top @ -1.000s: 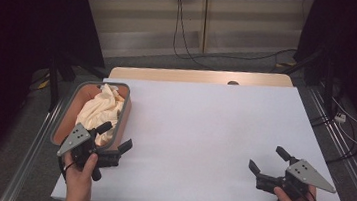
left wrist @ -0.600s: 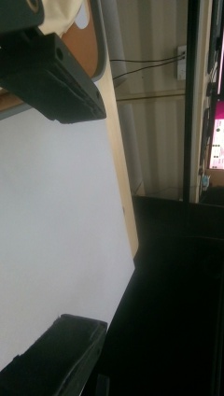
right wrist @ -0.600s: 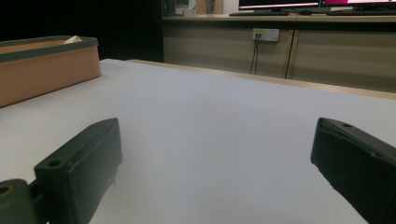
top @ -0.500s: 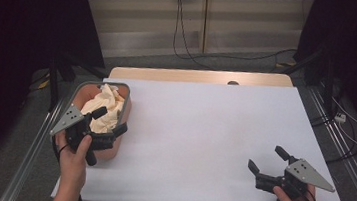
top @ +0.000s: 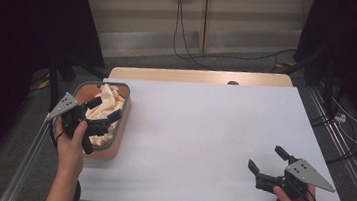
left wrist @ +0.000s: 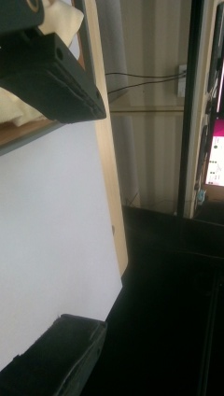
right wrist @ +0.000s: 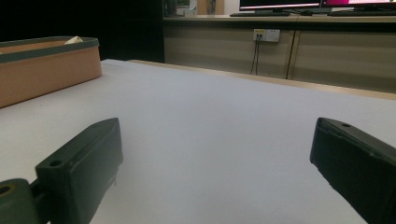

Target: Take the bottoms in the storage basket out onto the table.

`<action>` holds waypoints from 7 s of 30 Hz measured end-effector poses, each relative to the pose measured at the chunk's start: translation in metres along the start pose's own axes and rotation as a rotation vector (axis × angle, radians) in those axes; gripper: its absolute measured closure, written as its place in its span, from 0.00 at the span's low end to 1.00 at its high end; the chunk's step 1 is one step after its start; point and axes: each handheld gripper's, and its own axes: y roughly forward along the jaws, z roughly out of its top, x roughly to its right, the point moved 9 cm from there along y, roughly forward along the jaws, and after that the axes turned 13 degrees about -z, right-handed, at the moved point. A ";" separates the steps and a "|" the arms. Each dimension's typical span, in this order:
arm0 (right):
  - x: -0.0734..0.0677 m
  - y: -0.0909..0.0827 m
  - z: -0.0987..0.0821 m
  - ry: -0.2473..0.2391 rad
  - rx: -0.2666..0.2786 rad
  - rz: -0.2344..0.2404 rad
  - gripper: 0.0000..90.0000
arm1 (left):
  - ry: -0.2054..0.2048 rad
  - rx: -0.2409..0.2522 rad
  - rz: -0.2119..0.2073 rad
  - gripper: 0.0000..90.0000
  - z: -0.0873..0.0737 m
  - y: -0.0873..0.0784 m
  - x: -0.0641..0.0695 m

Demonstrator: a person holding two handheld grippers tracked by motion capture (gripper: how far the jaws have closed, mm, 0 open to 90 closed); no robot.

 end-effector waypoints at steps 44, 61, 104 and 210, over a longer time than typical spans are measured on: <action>-0.002 0.001 -0.002 -0.006 -0.012 0.009 0.03 | -0.085 -0.139 0.205 0.02 -0.035 0.019 -0.114; -0.003 0.002 -0.003 -0.006 -0.013 0.016 0.03 | -0.180 -0.443 0.317 0.06 -0.083 0.036 -0.149; -0.006 0.002 -0.004 -0.001 -0.022 0.029 0.03 | -0.274 -0.616 0.348 0.34 -0.115 0.045 -0.141; -0.007 0.005 -0.003 -0.014 -0.018 0.029 0.03 | -0.284 -0.661 0.200 0.68 0.096 0.033 -0.059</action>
